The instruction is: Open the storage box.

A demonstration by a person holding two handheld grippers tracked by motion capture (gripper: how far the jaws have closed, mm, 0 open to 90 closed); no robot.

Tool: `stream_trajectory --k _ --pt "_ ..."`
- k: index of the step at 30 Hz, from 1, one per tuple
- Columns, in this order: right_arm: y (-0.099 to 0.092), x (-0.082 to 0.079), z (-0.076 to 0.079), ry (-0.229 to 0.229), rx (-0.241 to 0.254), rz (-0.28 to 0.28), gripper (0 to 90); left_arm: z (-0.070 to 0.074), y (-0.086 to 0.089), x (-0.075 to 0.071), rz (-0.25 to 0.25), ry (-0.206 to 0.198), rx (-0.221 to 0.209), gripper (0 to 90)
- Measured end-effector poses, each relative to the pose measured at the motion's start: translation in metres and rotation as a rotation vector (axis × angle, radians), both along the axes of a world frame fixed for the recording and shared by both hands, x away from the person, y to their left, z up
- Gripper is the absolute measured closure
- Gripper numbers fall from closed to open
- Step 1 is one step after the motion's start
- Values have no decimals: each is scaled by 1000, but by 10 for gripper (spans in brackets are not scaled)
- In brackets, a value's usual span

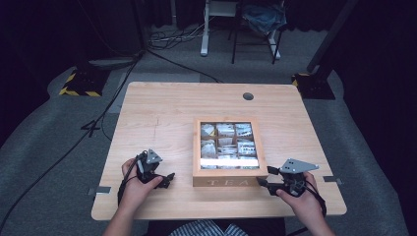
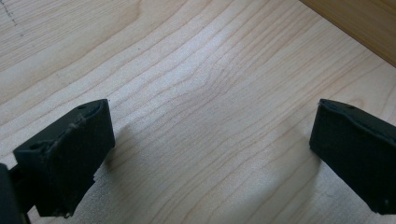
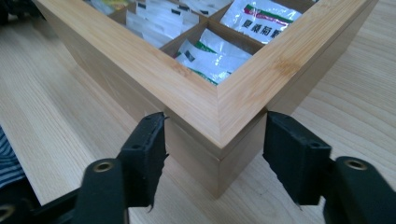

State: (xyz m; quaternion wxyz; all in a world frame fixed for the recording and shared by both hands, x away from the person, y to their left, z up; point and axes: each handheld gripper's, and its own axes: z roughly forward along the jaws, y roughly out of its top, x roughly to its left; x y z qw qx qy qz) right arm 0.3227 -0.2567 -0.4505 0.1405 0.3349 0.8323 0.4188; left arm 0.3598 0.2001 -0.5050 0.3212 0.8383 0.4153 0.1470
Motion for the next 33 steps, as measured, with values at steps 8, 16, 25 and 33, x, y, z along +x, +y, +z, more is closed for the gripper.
stream_trajectory --k 8,16,25,33 --pt "0 -2 3 -9 -34 -3 495 0 0 0 1 -2 -1 5" --pt "-1 -5 5 -13 -27 -10 551 0 0 0 0 0 0 5" --pt "-2 -7 7 -20 -4 -29 621 0 0 0 0 0 0 5" --pt "-3 -9 12 -53 17 -45 683 0 0 0 0 0 0 5"
